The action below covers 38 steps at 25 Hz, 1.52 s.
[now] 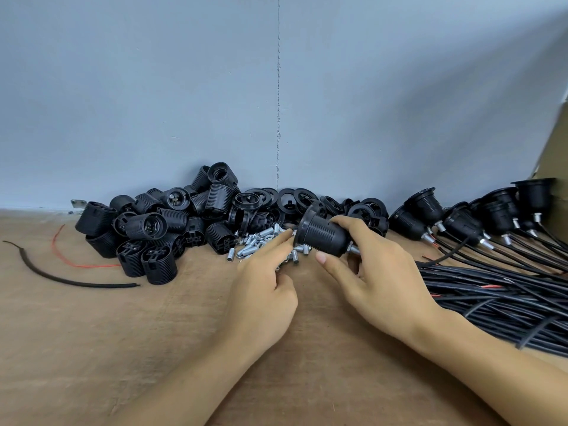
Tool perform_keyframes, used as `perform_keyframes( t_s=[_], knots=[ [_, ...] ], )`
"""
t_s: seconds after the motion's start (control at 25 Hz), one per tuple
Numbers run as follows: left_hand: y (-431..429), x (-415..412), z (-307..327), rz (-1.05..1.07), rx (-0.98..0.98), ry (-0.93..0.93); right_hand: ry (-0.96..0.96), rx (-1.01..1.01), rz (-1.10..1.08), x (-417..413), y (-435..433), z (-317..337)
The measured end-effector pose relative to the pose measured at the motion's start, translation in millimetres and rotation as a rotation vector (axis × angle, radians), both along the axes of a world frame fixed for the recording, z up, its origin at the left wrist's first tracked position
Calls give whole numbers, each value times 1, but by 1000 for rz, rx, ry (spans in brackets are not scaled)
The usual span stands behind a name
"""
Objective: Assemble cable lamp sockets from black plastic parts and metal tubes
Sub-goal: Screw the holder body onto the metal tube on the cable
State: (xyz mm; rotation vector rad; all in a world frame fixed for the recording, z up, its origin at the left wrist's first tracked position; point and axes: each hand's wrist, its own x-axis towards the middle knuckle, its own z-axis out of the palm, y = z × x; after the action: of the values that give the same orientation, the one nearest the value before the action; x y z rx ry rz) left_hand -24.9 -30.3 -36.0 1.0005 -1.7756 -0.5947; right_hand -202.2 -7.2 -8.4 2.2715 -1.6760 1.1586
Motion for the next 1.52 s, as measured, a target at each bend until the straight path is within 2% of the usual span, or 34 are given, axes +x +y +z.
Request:
perform_keyframes(
  t_s=[0.08, 0.2, 0.32, 0.44, 0.56, 0.68, 0.8, 0.92, 1.12, 1.24, 1.4, 1.52],
  knots=[
    [-2, 1, 0, -59, 37, 35, 99, -14, 14, 3, 3, 1],
    [-7, 2, -2, -11, 122, 128, 287, -21, 32, 5, 6, -2],
    [-3, 0, -3, -17, 61, 124, 237, 59, -17, 2, 2, -2],
    [-1, 1, -2, 28, -16, 119, 143, 23, -94, -2, -2, -3],
    [-3, 2, -3, 71, -5, 86, 102, -41, -133, 0, -1, -1],
    [-6, 0, -3, -9, 27, 56, 112, -55, -89, 4, 2, 1],
    [-12, 2, -3, -44, 98, 136, 194, -73, 8, 9, 9, 3],
    [-12, 4, -3, -7, 77, 203, 314, -94, 61, 12, 13, 3],
    [-1, 1, 1, 27, -70, 114, 358, -105, -50, 10, 10, 7],
    [5, -1, 5, 89, -137, 135, 363, -152, -126, 8, 6, 11],
    [13, -3, 6, 141, -158, 195, 403, -267, -218, 2, 1, 17],
    [9, -1, 2, 178, -92, 233, 442, -375, -225, -2, -1, 21]
  ],
)
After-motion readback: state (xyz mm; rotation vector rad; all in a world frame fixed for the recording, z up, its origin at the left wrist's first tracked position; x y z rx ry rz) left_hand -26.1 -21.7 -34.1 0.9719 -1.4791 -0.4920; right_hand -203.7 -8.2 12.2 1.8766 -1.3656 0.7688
